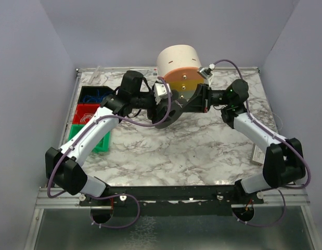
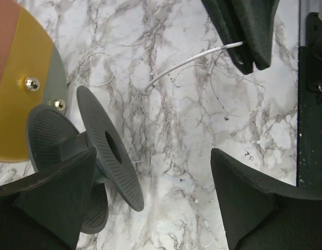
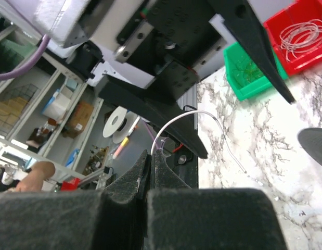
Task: Wrap the cables
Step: Place the cable reel at the center of the board, then wrap the cable around the cable reel.
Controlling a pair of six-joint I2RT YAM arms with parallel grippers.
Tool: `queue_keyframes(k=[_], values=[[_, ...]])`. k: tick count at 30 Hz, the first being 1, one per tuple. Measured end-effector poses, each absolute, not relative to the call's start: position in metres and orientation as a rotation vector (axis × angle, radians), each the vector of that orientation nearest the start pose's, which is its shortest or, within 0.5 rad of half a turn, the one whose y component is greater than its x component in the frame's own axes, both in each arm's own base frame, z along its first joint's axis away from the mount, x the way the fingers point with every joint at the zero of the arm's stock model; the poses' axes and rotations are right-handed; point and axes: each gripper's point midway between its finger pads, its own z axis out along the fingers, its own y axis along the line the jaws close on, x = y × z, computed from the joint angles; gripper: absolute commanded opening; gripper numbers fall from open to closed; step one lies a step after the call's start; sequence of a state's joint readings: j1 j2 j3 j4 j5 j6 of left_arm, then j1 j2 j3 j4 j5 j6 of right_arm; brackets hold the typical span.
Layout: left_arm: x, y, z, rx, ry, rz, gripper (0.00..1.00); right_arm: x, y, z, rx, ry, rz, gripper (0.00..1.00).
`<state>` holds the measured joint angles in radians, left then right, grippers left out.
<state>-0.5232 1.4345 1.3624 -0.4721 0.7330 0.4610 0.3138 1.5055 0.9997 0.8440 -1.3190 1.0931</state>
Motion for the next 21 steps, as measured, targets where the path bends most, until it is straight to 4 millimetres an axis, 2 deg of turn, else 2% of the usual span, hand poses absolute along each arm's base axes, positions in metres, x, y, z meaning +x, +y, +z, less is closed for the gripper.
queue_keyframes(k=[5, 13, 17, 21], values=[[0.276, -0.293, 0.278, 1.395, 1.511, -0.895, 0.85, 0.233, 0.274, 0.334, -0.885, 1.583, 1.807, 0.01], [0.259, -0.302, 0.31, 1.439, 1.387, -1.008, 0.67, 0.223, 0.286, 0.316, -0.904, 1.631, 1.849, 0.01], [0.256, -0.303, 0.314, 1.45, 1.364, -1.027, 0.58, 0.218, 0.291, 0.312, -0.92, 1.639, 1.866, 0.0], [0.254, -0.303, 0.311, 1.459, 1.367, -1.042, 0.58, 0.217, 0.292, 0.312, -0.924, 1.638, 1.869, 0.0]])
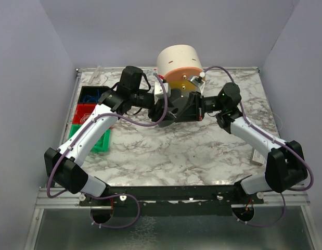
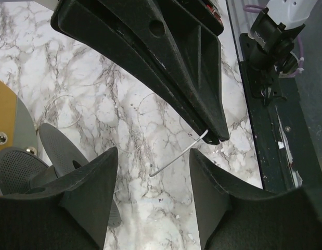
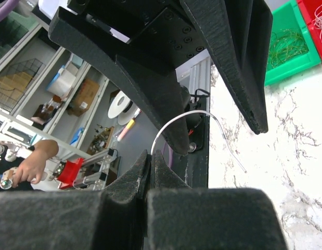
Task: Wrap the cables
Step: Wrap the cable around the cable reel.
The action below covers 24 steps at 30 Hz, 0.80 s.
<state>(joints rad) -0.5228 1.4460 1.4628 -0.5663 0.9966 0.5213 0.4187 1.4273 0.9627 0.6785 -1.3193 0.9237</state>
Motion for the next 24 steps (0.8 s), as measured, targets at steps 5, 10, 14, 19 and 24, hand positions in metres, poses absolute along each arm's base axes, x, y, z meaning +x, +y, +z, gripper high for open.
queue_keyframes(k=[5, 10, 14, 19, 24], values=[[0.252, -0.303, 0.305, 1.466, 1.379, -1.049, 0.56, 0.217, 0.292, 0.312, -0.925, 1.638, 1.869, 0.0], [0.251, -0.303, 0.299, 1.472, 1.386, -1.062, 0.24, 0.217, 0.292, 0.312, -0.925, 1.64, 1.87, 0.01], [0.25, -0.304, 0.297, 1.476, 1.388, -1.079, 0.0, 0.219, 0.293, 0.309, -0.921, 1.647, 1.873, 0.0], [0.25, -0.304, 0.295, 1.475, 1.396, -1.088, 0.0, 0.222, 0.294, 0.31, -0.949, 1.641, 1.866, 0.01], [0.25, -0.302, 0.293, 1.476, 1.41, -1.09, 0.0, 0.245, 0.301, 0.332, -1.059, 1.593, 1.73, 0.01]])
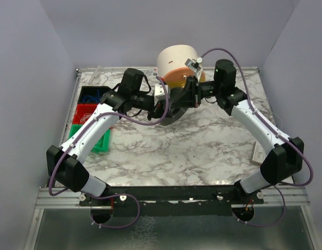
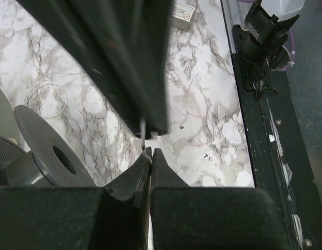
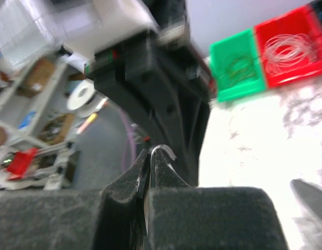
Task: Wrap the cables
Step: Wrap the cable around the cable reel.
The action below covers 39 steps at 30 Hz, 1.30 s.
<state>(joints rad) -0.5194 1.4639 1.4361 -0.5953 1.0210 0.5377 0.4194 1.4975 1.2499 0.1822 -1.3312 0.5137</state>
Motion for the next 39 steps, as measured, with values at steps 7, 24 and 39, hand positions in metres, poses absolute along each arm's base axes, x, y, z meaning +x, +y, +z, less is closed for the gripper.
queue_keyframes(k=[7, 24, 39], values=[[0.246, -0.299, 0.287, 1.483, 1.444, -1.095, 0.0, 0.28, 0.296, 0.331, -1.169, 1.6, 1.318, 0.01], [0.266, -0.302, 0.263, 1.437, 1.585, -1.072, 0.0, 0.276, 0.259, 0.26, -1.367, 1.708, 0.974, 0.46], [0.267, -0.303, 0.26, 1.434, 1.6, -1.076, 0.0, 0.267, 0.264, 0.292, -1.475, 1.429, 0.94, 0.51]])
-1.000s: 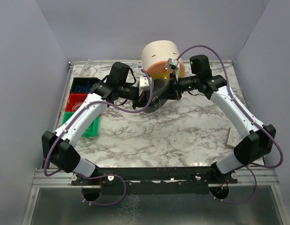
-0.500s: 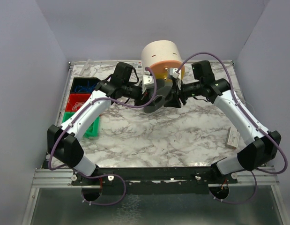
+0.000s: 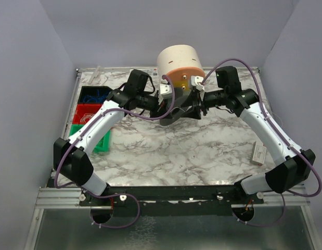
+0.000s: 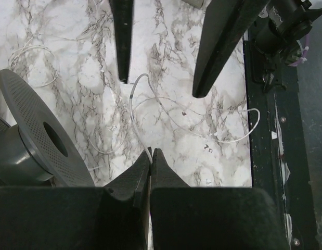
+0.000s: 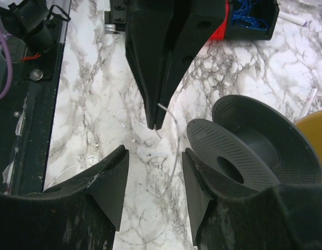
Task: Wrap the cables
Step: Wrap the cable around the cable reel.
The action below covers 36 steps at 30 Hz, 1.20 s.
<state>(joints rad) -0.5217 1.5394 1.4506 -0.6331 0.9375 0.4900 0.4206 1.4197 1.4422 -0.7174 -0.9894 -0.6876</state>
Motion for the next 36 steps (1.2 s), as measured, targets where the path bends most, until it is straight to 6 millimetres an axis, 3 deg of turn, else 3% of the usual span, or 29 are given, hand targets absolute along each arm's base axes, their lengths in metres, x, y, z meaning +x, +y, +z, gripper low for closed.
queue_keyframes(k=[6, 10, 14, 18, 30, 31, 35, 36], values=[[0.261, -0.307, 0.256, 1.451, 1.602, -1.085, 0.0, 0.281, 0.275, 0.297, -1.429, 1.402, 0.963, 0.47], [0.26, -0.311, 0.251, 1.463, 1.612, -1.087, 0.0, 0.291, 0.285, 0.282, -1.431, 1.444, 1.016, 0.44], [0.261, -0.312, 0.244, 1.467, 1.632, -1.083, 0.0, 0.286, 0.29, 0.266, -1.455, 1.488, 1.09, 0.28], [0.262, -0.313, 0.239, 1.468, 1.648, -1.076, 0.0, 0.28, 0.291, 0.267, -1.461, 1.477, 1.127, 0.02], [0.263, -0.315, 0.231, 1.475, 1.67, -1.066, 0.0, 0.274, 0.291, 0.26, -1.47, 1.481, 1.154, 0.0], [0.263, -0.315, 0.231, 1.475, 1.67, -1.065, 0.04, 0.273, 0.29, 0.26, -1.469, 1.482, 1.155, 0.0], [0.265, -0.315, 0.232, 1.471, 1.671, -1.059, 0.41, 0.272, 0.29, 0.261, -1.458, 1.492, 1.161, 0.01], [0.265, -0.315, 0.231, 1.468, 1.676, -1.058, 0.44, 0.274, 0.288, 0.262, -1.449, 1.496, 1.159, 0.01]])
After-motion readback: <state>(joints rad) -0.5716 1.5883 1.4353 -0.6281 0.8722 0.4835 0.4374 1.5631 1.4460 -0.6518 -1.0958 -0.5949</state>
